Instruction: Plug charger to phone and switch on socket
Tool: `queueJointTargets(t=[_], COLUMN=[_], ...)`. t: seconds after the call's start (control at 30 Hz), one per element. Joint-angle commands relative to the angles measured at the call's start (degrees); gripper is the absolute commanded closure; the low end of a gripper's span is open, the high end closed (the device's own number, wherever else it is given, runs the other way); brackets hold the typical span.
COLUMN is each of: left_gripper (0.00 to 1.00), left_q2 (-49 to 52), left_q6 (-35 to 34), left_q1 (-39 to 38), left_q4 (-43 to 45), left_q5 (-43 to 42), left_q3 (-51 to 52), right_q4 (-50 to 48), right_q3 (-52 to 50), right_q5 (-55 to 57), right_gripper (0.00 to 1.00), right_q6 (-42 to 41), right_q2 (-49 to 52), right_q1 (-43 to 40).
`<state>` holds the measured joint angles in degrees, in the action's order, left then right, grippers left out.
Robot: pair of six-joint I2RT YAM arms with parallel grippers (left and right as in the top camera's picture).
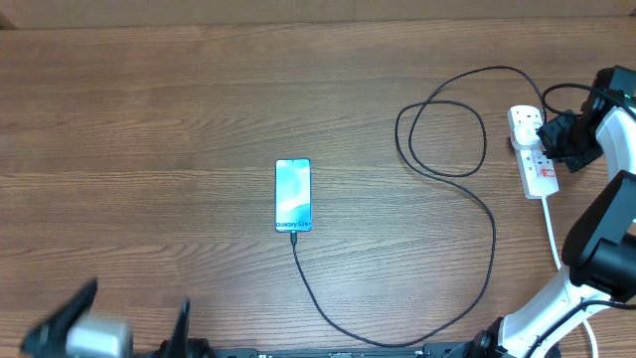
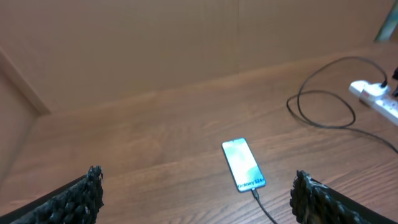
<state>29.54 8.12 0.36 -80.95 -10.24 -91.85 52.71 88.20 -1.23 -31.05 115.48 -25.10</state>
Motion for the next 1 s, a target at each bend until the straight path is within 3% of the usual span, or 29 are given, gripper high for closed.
queueJointTargets(t=[0.0,0.33,0.97], left_gripper=[0.00,0.00,0.00], left_q2=[-5.70,-11.93,-12.61], left_q6=[1.07,1.07,1.05], left_q1=[-0.26,-0.28,-0.37], left_q4=[-1.70,-15.54,-15.17], left_q5=[0.57,0.13,-0.07], left_q3=[0.31,0.33,0.37], right_q4=[-0.68,-2.43,-3.15], right_q3=[1.88,1.88,4.20], right_q5=[0.26,0.70,0.63], right_gripper=[0.96,0.96,0.96], right_q6=[0.68,0.61,0.46], right_q2=[0.24,1.99,3.87], right_q1=[-0.22,-0.26,-0.59])
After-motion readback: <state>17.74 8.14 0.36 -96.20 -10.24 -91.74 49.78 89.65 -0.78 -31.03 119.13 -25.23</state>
